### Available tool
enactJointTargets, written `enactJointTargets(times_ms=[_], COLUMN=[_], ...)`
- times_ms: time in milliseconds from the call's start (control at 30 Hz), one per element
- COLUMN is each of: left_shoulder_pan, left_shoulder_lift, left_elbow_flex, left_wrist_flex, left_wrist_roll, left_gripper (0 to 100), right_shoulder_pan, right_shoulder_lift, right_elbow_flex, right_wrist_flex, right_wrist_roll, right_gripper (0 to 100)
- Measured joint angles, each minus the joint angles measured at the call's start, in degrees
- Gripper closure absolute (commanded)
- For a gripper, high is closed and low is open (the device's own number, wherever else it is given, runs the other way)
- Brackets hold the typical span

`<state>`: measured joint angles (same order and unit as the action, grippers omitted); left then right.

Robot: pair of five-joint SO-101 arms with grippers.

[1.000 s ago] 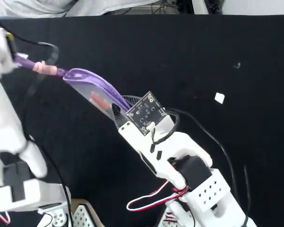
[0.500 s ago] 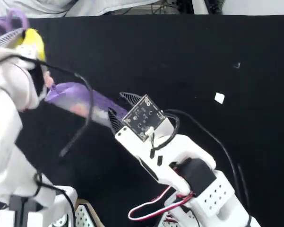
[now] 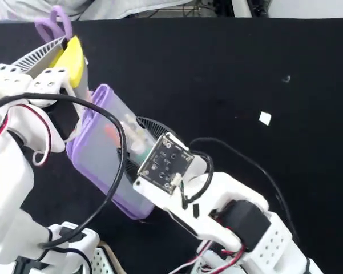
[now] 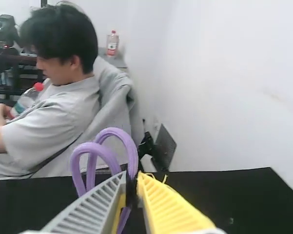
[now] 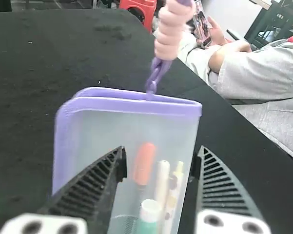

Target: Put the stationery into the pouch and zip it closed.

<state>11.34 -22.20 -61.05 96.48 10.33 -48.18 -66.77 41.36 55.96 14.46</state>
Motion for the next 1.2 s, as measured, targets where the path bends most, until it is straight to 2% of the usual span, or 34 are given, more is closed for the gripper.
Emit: enactJointTargets(times_ms=[200, 367, 500, 567, 767, 900, 967, 1100, 1200], left_shoulder_pan=[3.6, 4.48, 4.48, 2.9, -8.0, -11.34, -11.96, -10.37, -3.78], left_shoulder_lift=[-0.26, -0.44, -0.44, -0.44, -2.99, -4.4, -4.66, -4.75, -4.84], left_elbow_flex=[0.0, 0.0, 0.0, 0.0, 0.09, 0.09, 0.09, 0.09, 0.09], left_wrist_flex=[-4.92, -8.62, -10.99, -12.31, -15.3, -15.38, -15.38, -15.38, -15.38], left_wrist_roll=[0.88, 0.97, 2.46, 3.08, 3.43, 3.43, 3.43, -0.35, -5.27], left_gripper=[97, 97, 97, 97, 97, 97, 97, 97, 97], right_shoulder_pan=[0.26, 5.01, 5.89, 5.89, 5.89, 5.45, 2.9, 0.97, 2.46], right_shoulder_lift=[-7.21, -10.37, -10.11, -10.2, -10.2, -10.2, -10.29, -9.93, -9.76], right_elbow_flex=[-0.18, -0.18, -0.18, -0.18, -0.18, -0.18, 0.09, 2.37, 3.69], right_wrist_flex=[0.79, 0.79, 0.79, 0.79, 0.79, -0.97, -2.29, -3.87, -4.84], right_wrist_roll=[0.09, 0.09, -0.18, -0.7, -0.79, -3.08, -4.04, -4.57, -4.57], right_gripper=[77.6, 77.6, 77.6, 77.6, 77.6, 77.6, 77.6, 77.6, 77.6])
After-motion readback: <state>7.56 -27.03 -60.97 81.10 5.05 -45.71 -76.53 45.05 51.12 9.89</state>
